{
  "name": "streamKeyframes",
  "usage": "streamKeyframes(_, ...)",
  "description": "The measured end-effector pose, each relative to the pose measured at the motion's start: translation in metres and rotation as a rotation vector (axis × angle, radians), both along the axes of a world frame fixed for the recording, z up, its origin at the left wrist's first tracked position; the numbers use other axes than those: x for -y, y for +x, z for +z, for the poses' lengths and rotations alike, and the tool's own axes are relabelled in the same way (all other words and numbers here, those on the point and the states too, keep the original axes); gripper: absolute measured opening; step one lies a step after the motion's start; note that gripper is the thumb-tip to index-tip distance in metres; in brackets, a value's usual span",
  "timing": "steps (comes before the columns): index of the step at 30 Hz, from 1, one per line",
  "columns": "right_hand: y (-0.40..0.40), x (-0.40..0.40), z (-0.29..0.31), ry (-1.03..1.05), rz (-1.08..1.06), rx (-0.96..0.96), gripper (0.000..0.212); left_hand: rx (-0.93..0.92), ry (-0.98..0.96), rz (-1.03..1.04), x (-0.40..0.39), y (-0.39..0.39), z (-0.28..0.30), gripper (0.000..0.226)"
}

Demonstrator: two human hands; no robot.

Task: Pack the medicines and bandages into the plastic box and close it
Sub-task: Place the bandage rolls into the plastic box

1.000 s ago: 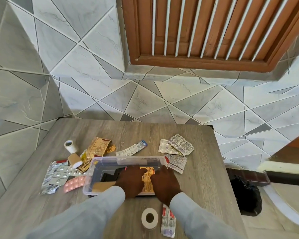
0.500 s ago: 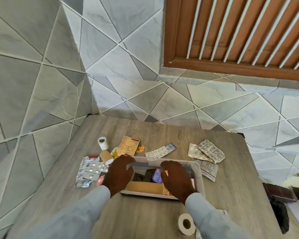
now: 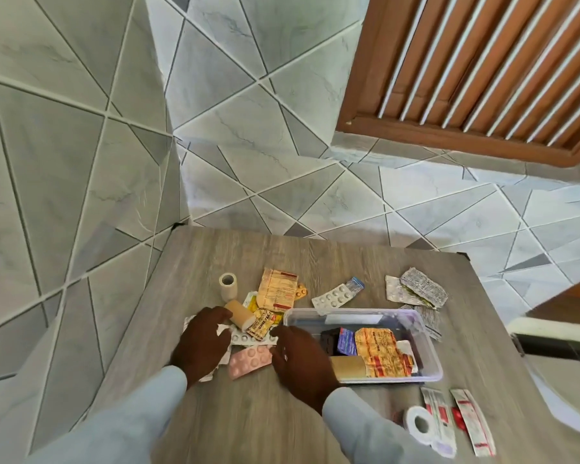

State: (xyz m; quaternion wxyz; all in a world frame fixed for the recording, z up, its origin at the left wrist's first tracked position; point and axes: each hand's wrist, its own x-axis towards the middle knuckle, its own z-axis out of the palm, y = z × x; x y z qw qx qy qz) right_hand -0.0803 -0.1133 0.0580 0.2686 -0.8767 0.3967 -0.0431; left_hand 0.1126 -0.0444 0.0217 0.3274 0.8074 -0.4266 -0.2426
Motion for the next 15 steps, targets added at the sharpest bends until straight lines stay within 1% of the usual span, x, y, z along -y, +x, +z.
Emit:
streamKeyframes(5,0.006,-0.003,-0.005,0.008,-0.02,-0.015,0.04,-0.036,0.0,-0.035,0.003,0.008,-0.004,0.034)
streamKeyframes(11,0.022,0.007,-0.008,0.021,-0.022,-0.026,0.04,0.017,0.017,0.054,0.008,0.022,-0.002,0.036)
streamKeyframes(15,0.048,0.017,-0.008,0.032,0.009,-0.035,0.043,0.044,-0.013,0.09,0.023,0.033,0.003,0.056)
